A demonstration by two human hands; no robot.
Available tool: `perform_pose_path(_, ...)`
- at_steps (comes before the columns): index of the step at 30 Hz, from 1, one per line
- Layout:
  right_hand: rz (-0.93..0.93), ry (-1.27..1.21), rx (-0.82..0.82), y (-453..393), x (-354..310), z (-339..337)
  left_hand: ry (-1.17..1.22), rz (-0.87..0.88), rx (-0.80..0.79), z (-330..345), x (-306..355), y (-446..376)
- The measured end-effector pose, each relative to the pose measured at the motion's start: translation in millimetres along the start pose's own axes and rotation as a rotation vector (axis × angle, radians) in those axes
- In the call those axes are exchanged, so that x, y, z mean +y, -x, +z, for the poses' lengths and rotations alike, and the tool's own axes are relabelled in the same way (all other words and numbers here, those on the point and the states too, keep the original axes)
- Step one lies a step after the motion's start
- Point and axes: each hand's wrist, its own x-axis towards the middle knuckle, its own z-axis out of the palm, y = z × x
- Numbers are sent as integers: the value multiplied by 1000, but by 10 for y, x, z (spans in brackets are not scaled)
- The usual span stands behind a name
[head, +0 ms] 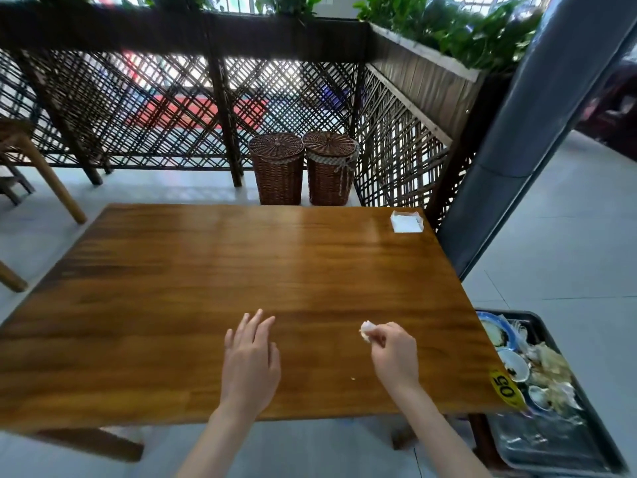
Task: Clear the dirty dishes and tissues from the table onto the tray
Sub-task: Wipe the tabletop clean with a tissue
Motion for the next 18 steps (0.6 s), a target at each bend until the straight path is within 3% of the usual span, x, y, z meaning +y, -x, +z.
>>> perform_pose_path(9,-22,84,-65,-464,231,46,-16,-10,4,225,98,-383)
perform_pose_path(18,-192,101,-181,-1421,-203,1216,-64,-53,35,676,-648,-1302)
